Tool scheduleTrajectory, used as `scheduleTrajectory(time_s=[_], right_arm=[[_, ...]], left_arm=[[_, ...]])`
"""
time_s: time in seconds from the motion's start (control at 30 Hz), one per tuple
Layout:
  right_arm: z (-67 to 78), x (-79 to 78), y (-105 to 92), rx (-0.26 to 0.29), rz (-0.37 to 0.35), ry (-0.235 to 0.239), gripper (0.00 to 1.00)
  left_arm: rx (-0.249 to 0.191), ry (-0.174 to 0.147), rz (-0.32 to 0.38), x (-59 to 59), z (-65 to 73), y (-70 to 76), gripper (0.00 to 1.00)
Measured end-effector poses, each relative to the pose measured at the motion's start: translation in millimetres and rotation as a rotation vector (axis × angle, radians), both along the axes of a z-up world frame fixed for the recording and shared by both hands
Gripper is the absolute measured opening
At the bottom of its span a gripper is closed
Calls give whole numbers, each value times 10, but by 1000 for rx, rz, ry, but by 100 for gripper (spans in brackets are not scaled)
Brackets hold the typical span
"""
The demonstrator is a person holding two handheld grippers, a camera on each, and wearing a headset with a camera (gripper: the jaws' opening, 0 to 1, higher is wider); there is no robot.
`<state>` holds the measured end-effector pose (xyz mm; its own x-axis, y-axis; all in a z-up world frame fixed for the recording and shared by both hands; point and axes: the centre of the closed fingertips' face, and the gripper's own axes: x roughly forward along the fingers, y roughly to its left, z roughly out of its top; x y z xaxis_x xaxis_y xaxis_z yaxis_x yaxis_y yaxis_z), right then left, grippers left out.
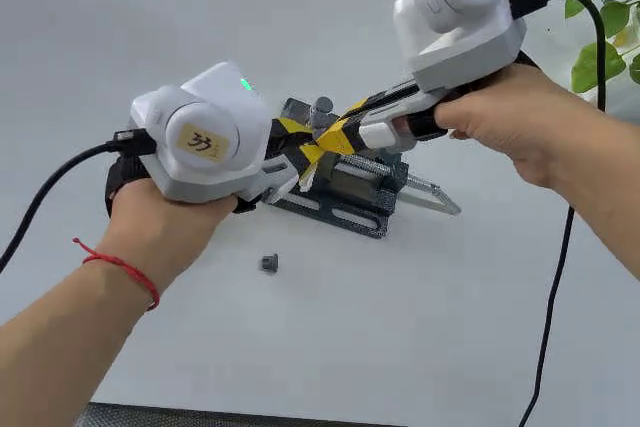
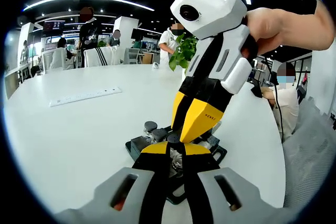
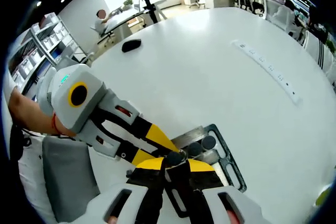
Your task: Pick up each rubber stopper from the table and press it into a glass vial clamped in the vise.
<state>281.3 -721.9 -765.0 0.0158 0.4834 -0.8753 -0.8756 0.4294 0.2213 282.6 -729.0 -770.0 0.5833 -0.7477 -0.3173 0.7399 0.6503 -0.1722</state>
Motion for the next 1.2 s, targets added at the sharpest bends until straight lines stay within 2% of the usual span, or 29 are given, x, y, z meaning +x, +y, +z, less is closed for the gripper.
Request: scheduleTrajectory(time_s=[0.43,0.77,1.2], right_arm=[[27,8,-3,7,-30,3,11],[37,4,-1,4,-51,6,10],[58,-26,15,3,-85,0,10]], left_arm=[[79,-68,-24,-15,60,-15,5],[156,-121,-40,-13,81,-20,5],[196,-152,-47,-21,109,-50,5]])
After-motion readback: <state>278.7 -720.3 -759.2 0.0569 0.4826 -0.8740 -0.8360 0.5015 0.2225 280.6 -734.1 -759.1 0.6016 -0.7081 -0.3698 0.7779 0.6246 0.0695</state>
